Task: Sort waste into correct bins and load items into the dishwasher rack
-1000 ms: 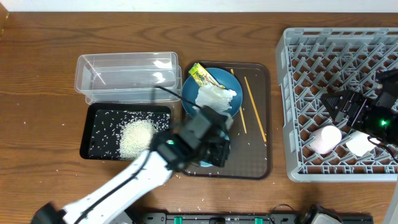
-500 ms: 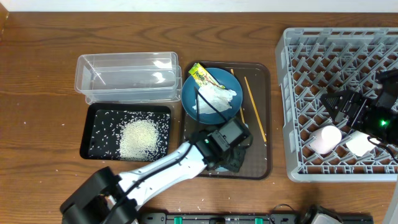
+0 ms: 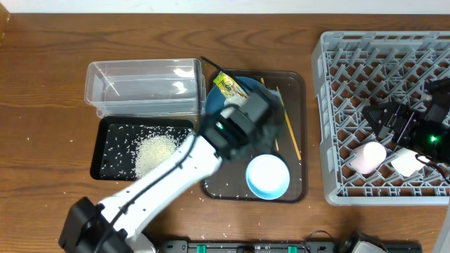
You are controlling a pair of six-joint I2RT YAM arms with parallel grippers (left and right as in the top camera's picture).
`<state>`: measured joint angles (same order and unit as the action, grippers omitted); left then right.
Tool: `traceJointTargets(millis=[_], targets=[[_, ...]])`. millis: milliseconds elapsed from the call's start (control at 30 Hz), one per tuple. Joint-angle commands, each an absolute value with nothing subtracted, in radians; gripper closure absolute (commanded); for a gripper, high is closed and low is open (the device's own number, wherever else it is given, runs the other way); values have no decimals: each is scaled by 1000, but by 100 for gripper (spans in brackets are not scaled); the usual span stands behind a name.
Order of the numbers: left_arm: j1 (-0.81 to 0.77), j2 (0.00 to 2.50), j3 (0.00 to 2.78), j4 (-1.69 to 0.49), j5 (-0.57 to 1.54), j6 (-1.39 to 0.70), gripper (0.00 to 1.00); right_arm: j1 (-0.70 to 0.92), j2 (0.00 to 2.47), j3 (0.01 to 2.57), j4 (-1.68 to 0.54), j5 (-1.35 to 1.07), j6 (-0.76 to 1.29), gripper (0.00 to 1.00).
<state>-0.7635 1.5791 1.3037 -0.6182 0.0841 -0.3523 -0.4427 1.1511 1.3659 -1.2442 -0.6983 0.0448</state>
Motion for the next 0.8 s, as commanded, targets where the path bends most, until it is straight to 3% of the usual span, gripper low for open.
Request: traceJointTargets(millis=[0,200,633,767], targets=[[-667,1650,1304,-569,2,-253,41,-436,1150,1374,-1246,-703,55,11],[-561,1818,1304,-431,18,-239,39,-436,1150,1373,-1247,-703,55,11],[-558,2047,1303,-404,17,-236,37,-436,1150,1372,-1253,-703,55,11],[-558,2033,1307,-406,19,-237,78,-436,1150,1372,-1260,-703,55,11]])
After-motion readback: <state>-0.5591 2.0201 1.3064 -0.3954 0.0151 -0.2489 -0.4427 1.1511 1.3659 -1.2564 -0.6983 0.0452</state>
